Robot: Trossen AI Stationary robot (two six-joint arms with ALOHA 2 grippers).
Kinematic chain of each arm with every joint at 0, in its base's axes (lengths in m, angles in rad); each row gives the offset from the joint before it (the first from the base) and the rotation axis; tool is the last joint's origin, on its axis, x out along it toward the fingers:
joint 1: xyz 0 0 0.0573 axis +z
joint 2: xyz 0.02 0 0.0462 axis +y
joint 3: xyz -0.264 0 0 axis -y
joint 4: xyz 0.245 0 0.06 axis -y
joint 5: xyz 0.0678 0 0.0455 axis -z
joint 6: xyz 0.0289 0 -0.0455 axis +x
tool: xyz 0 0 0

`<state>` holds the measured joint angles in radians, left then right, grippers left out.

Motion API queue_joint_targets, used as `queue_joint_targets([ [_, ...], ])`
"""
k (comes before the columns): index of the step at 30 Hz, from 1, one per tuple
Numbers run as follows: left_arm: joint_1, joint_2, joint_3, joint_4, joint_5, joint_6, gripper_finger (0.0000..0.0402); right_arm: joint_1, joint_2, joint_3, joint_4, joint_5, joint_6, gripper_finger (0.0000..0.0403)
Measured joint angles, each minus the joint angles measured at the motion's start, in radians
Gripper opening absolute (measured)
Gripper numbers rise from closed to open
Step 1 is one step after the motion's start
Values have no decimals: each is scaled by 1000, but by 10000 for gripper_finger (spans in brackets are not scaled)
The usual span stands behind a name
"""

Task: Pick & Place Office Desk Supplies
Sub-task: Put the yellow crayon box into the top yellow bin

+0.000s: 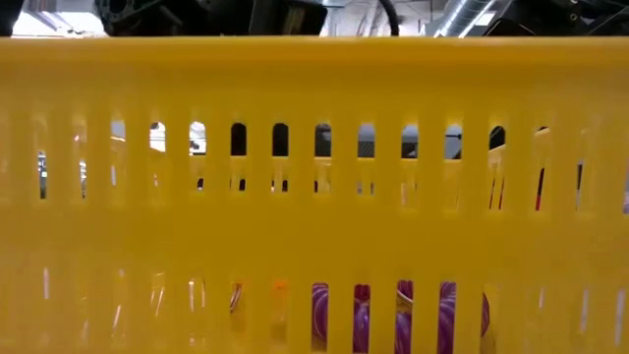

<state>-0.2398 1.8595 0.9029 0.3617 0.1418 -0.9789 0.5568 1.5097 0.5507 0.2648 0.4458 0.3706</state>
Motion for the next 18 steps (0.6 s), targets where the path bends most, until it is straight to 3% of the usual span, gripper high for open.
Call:
queue_joint_targets([
  [18,0,-154,1,-115,-42,66,2,0,0,0,3,-1,-3,227],
])
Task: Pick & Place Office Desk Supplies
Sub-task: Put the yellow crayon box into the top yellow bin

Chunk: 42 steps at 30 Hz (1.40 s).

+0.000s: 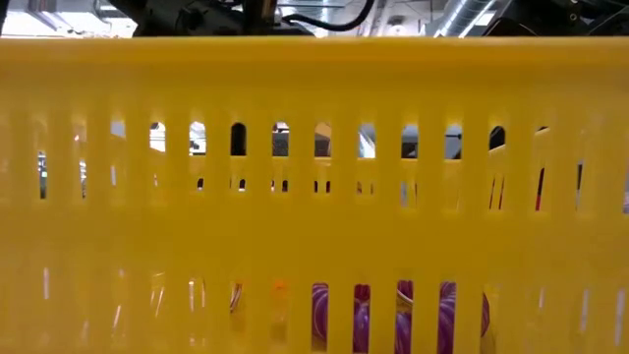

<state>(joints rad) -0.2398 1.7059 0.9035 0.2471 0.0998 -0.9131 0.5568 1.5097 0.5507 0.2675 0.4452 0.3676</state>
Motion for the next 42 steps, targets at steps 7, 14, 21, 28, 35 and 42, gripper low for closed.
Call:
queue_joint_targets([
  [7,0,-74,0,-16,-28,63,2,0,0,0,-1,0,0,227],
  [14,-16,-215,0,-123,-178,224,1,0,0,0,-1,-2,0,227],
  [21,-42,-347,-21,-145,-281,361,1,0,0,0,-1,-2,4,227],
  [28,-41,-498,-198,-9,-317,382,1,0,0,0,-4,-3,18,227],
  [35,-42,-660,-382,127,-311,386,1,-1,0,0,-2,-2,19,227],
  [42,-42,-801,-446,122,-310,391,1,-1,0,0,1,-2,26,227],
])
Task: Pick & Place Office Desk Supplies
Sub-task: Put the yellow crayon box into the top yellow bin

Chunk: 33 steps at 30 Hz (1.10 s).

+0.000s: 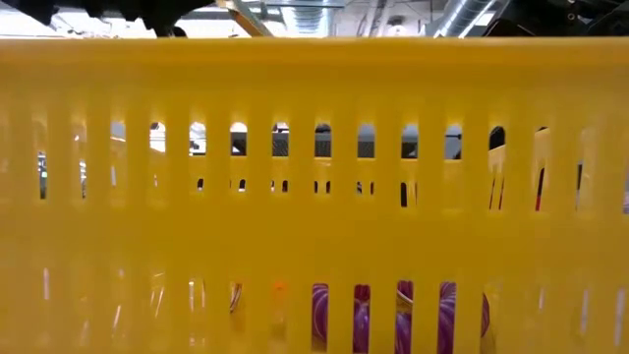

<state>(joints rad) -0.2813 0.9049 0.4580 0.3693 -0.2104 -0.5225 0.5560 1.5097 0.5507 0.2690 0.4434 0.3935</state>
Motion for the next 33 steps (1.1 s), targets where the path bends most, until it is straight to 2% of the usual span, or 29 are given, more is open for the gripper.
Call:
queue_joint_targets([
  [9,0,-108,0,-147,-47,-5,2,0,0,0,2,0,0,227],
  [17,0,-155,0,-241,-59,1,2,0,0,0,3,1,1,227],
  [21,0,-180,0,-282,-98,27,2,0,0,0,3,1,4,227],
  [26,0,-218,-41,-226,-114,84,2,0,0,0,1,0,11,227],
  [33,3,-321,-195,-43,-113,106,2,0,0,0,1,0,11,227],
])
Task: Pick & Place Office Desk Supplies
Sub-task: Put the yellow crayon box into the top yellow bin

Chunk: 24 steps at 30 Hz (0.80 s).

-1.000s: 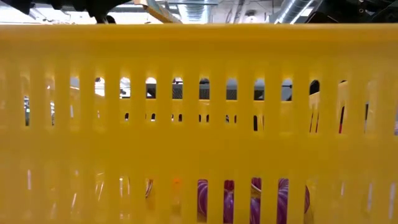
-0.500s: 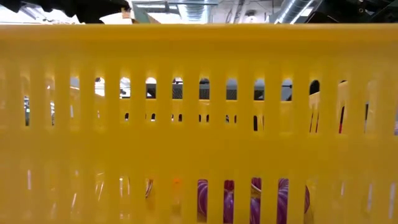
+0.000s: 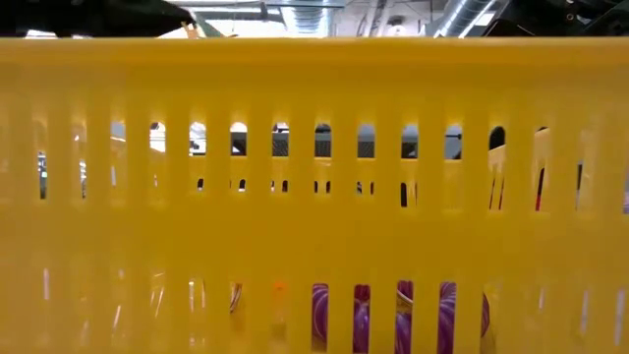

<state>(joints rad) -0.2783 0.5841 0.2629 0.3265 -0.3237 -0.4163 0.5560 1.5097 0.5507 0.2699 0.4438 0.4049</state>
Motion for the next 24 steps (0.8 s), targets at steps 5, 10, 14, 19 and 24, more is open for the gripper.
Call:
queue_joint_targets([
  [5,0,-65,-87,87,-34,1,2,0,0,0,0,0,0,227],
  [10,0,-94,-120,102,-90,1,2,0,0,0,2,0,0,227],
  [14,0,-94,-126,102,-142,1,2,0,0,0,1,0,4,227],
  [19,0,-94,-127,100,-207,21,2,0,0,0,1,0,5,227],
  [24,0,-94,-127,62,-252,21,2,0,0,0,0,0,6,227],
])
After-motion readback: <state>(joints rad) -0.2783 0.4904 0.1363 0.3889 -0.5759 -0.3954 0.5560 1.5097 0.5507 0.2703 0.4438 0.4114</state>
